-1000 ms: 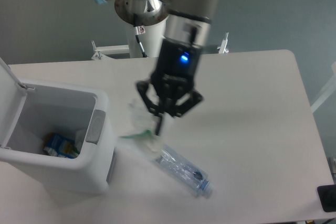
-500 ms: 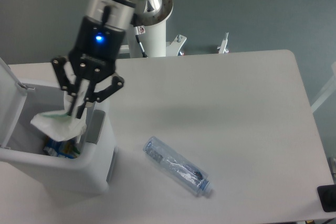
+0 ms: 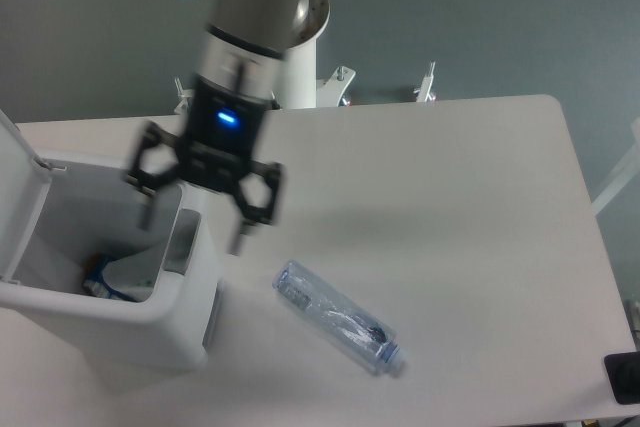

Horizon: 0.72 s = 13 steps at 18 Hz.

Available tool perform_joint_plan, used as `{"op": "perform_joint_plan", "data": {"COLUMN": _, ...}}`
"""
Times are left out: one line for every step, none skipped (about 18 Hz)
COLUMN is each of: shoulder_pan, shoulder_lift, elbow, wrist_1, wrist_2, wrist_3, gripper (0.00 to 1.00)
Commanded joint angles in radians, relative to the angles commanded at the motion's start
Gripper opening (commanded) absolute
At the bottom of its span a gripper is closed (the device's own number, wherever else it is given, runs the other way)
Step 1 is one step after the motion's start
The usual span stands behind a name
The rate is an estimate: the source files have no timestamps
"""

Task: Place the trash in the trash can
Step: 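Move the gripper to the clear plastic bottle and lower it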

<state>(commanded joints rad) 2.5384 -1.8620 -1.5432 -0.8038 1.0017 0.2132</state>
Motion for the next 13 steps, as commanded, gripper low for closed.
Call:
{"op": "perform_joint_plan", "data": {"shoulder_pan": 0.015, "shoulder_lift": -0.032, "elbow": 0.006, "wrist_1": 0.000, "wrist_2": 0.002, "wrist_3": 0.000, "gripper": 1.00}}
{"op": "perform_joint_plan", "data": {"shoulder_pan": 0.029, "shoulder_lift": -0.064, "elbow": 0.012, "wrist_1": -0.002, "wrist_2": 0.017, "wrist_3": 0.000, "gripper": 1.00}}
{"op": "perform_joint_plan", "data": {"shoulder_pan": 0.034, "shoulder_lift": -0.091, "elbow": 0.021, "wrist_1": -0.002, "wrist_2": 0.053, "wrist_3": -0.001, "gripper": 1.00}}
{"op": "perform_joint_plan", "data": {"shoulder_pan": 0.036, "shoulder_lift": -0.117, "elbow": 0.026, "wrist_1": -0.003, "wrist_2": 0.102, "wrist_3": -0.011, "gripper": 1.00}}
{"op": "perform_joint_plan", "data": {"shoulder_pan": 0.034, "shoulder_lift": -0.146, "elbow": 0.034, "wrist_1": -0.005, "wrist_2": 0.150, "wrist_3": -0.012, "gripper": 1.00}}
{"op": "perform_joint_plan", "data": {"shoulder_pan": 0.033, "shoulder_lift": -0.170, "elbow": 0.046, "wrist_1": -0.011, "wrist_2": 0.194, "wrist_3": -0.015, "gripper": 1.00}}
{"op": "perform_joint_plan", "data": {"shoulder_pan": 0.028, "shoulder_lift": -0.187, "elbow": 0.057, "wrist_1": -0.017, "wrist_2": 0.227, "wrist_3": -0.021, "gripper": 1.00}}
{"op": "perform_joint_plan", "data": {"shoulder_pan": 0.025, "shoulder_lift": -0.203, "elbow": 0.063, "wrist_1": -0.028, "wrist_2": 0.241, "wrist_3": -0.029, "gripper": 1.00}}
{"op": "perform_joint_plan", "data": {"shoulder_pan": 0.023, "shoulder_lift": -0.216, "elbow": 0.075, "wrist_1": -0.041, "wrist_2": 0.248, "wrist_3": -0.037, "gripper": 1.00}}
{"op": "perform_joint_plan", "data": {"shoulder_pan": 0.022, "shoulder_lift": -0.227, "elbow": 0.089, "wrist_1": -0.063, "wrist_2": 0.264, "wrist_3": -0.049, "gripper": 1.00}}
{"op": "perform_joint_plan", "data": {"shoulder_pan": 0.019, "shoulder_lift": -0.241, "elbow": 0.109, "wrist_1": -0.093, "wrist_2": 0.282, "wrist_3": -0.057, "gripper": 1.00}}
{"op": "perform_joint_plan", "data": {"shoulder_pan": 0.007, "shoulder_lift": -0.264, "elbow": 0.135, "wrist_1": -0.132, "wrist_2": 0.305, "wrist_3": -0.064, "gripper": 1.00}}
{"op": "perform_joint_plan", "data": {"shoulder_pan": -0.004, "shoulder_lift": -0.288, "elbow": 0.165, "wrist_1": -0.171, "wrist_2": 0.336, "wrist_3": -0.083, "gripper": 1.00}}
